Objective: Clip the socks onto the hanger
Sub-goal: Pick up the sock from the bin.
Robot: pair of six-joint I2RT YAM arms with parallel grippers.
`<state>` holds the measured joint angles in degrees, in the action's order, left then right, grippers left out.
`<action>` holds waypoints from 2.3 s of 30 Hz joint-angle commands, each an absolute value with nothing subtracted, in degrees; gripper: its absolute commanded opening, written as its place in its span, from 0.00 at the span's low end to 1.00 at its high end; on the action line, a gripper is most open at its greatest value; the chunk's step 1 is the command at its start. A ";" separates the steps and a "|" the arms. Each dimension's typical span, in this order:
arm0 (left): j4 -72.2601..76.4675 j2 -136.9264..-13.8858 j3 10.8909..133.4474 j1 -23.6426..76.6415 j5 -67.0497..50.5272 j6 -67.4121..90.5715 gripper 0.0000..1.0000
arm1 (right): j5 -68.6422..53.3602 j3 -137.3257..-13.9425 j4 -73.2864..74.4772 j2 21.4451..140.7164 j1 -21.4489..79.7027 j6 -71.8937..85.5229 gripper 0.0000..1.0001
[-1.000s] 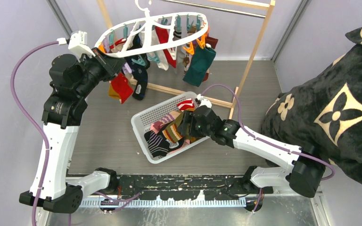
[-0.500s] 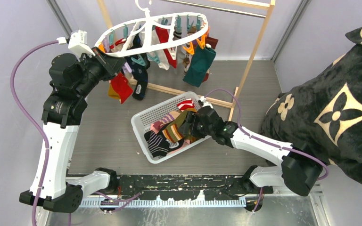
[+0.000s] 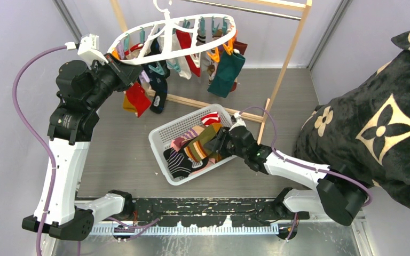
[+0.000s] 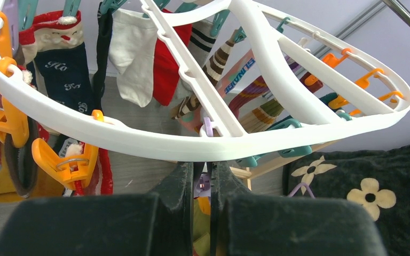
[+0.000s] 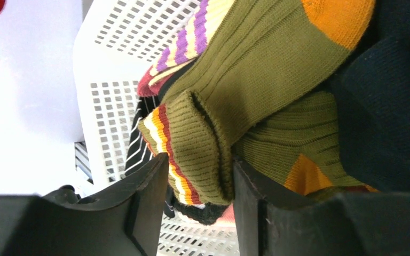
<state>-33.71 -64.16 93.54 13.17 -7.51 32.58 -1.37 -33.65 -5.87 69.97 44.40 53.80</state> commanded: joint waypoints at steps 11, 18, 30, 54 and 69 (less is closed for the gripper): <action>-35.17 -64.33 94.84 12.83 -5.53 32.20 0.01 | -1.32 -32.96 -18.69 67.52 44.17 55.80 0.27; -35.14 -64.22 94.90 12.82 -5.62 32.42 0.01 | -3.63 -34.09 -14.04 66.44 44.19 54.15 0.39; -34.95 -64.45 94.92 12.83 -5.71 32.70 0.01 | -5.00 -33.29 -11.40 65.71 44.47 52.23 0.38; -35.08 -64.75 93.35 12.91 -5.99 33.31 0.01 | 3.19 -65.83 -2.74 73.62 51.98 16.55 0.01; -34.68 -64.59 91.73 13.90 -5.03 32.65 0.00 | 10.90 -84.88 -1.83 86.12 60.83 3.28 0.01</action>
<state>-33.63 -64.31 92.77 13.91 -7.53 32.99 7.94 -78.61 1.15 85.43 59.64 7.22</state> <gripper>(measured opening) 0.064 0.059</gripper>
